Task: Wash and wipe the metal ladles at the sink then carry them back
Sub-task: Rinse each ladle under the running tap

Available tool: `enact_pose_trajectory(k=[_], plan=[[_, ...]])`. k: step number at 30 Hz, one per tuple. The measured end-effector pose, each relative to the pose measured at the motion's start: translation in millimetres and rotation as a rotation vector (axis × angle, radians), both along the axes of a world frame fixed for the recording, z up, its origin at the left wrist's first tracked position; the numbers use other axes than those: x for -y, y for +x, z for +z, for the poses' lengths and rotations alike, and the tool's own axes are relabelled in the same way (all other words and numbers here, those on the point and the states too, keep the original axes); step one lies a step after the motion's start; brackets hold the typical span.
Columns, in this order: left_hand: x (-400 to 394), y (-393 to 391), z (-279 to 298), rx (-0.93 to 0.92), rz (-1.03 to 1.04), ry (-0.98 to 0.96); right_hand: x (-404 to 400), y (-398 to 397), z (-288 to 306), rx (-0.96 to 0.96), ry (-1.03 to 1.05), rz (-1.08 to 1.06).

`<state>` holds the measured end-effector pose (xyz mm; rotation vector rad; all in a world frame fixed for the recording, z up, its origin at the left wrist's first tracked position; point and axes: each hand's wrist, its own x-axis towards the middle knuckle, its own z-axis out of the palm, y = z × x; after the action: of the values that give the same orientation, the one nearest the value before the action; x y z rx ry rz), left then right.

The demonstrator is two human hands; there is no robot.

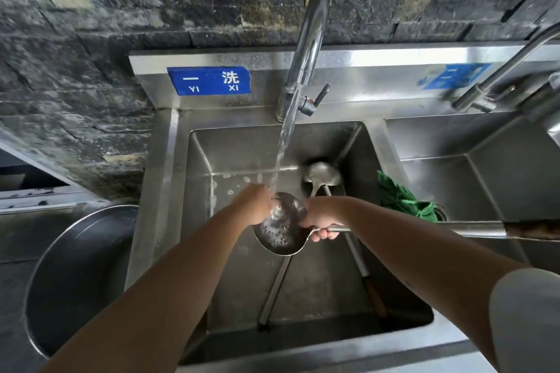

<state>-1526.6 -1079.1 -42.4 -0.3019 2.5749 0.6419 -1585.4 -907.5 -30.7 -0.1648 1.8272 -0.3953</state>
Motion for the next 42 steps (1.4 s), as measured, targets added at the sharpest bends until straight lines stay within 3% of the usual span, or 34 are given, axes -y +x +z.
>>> enact_pose_trajectory(k=[4,8,11,16,20,25,29,32,36,39,42], plan=[[3,7,1,-0.049,0.051,0.114,-1,-12,1,-0.037,0.01,0.012],[-12,6,3,-0.123,0.178,-0.031,6,-9,2,-0.011,0.077,0.077],[-18,5,2,-0.072,0.106,-0.091,3,-7,1,-0.009,0.085,0.066],[-9,16,6,0.006,0.032,0.132,-4,-9,4,0.004,0.076,0.043],[-6,25,6,0.017,0.262,0.375,-5,-13,10,-0.037,0.102,-0.142],[-7,30,17,0.02,0.569,0.78,-1,-17,20,0.031,-0.062,-0.346],[9,37,25,0.089,0.602,1.168,1,-19,33,0.077,-0.193,-0.357],[20,40,23,0.155,0.685,1.374,-7,-21,41,0.208,-0.342,-0.489],[14,32,29,0.117,0.825,1.358,-14,-18,53,0.277,-0.55,-0.524],[-3,22,40,-0.01,1.102,1.322,-3,-9,56,0.19,-0.538,-0.513],[-20,16,48,-0.197,1.349,1.469,14,2,52,0.132,-0.508,-0.546]])
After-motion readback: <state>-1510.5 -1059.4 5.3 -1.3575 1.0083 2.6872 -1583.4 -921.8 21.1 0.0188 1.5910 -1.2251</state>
